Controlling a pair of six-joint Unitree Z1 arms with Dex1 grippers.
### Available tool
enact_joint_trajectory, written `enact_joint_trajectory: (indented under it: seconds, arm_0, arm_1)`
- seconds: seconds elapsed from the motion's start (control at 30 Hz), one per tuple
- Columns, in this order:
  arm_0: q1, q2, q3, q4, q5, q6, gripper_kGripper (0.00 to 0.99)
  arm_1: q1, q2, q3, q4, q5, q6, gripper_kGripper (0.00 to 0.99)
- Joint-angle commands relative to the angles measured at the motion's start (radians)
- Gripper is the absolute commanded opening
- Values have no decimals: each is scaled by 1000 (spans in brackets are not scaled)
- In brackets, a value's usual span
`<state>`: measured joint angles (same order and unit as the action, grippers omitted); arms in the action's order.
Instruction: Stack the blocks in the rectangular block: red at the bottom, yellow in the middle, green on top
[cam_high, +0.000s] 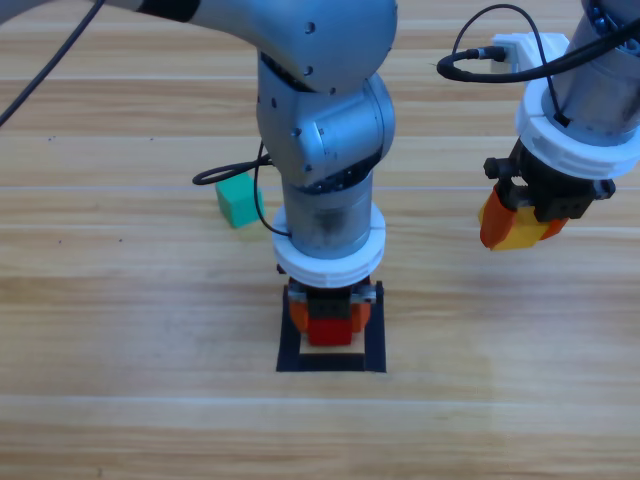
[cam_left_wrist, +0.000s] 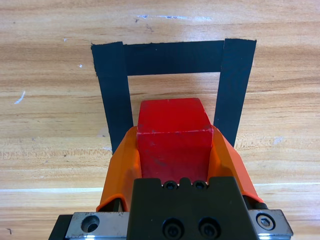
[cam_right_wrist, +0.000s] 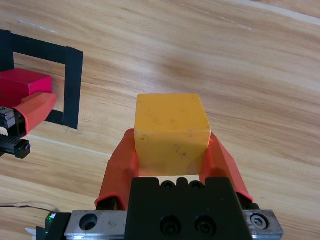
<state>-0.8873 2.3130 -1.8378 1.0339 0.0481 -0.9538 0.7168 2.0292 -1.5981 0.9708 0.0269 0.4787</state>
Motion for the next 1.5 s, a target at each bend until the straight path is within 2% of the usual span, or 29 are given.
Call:
enact_joint_trajectory:
  seconds: [0.03, 0.57, 0.63, 0.67, 0.7, 0.73, 0.77, 0.8, 0.83, 1.2, 1.5]
  arm_0:
    - [-39, 49, -1, 11, 12, -13, 40]
    - [-41, 69, -3, 11, 16, -13, 43]
    - [-41, 71, -4, 11, 16, -10, 81]
    - [-41, 71, -9, 11, 16, -10, 146]
    - [-41, 74, -14, 11, 16, -8, 295]
    - [-41, 74, -20, 11, 16, -8, 486]
    - [-41, 75, -24, 11, 16, -10, 747]
    - [-41, 74, -24, 12, 16, -11, 956]
    - [-41, 72, -24, 15, 18, -13, 989]
    - [-39, 29, -14, 29, 26, 4, 990]
    - [24, -181, -90, 121, 42, 63, 990]
  arm_1:
    - [-16, -20, -3, 14, 7, -3, 0]
    - [-16, -18, -3, 14, 7, -3, 0]
    - [-16, -18, -3, 14, 7, -3, 0]
    - [-16, -18, -3, 14, 7, -3, 0]
    - [-16, -18, -3, 14, 7, -3, 0]
    - [-16, -18, -3, 14, 7, -3, 0]
    - [-16, -18, -3, 14, 7, -3, 0]
    - [-16, -18, -3, 14, 7, -3, 0]
    - [-16, -18, -5, 14, 7, -3, 0]
    - [-16, -23, -6, 14, 16, 1, 0]
    - [-16, -34, -14, 23, 5, 24, 0]
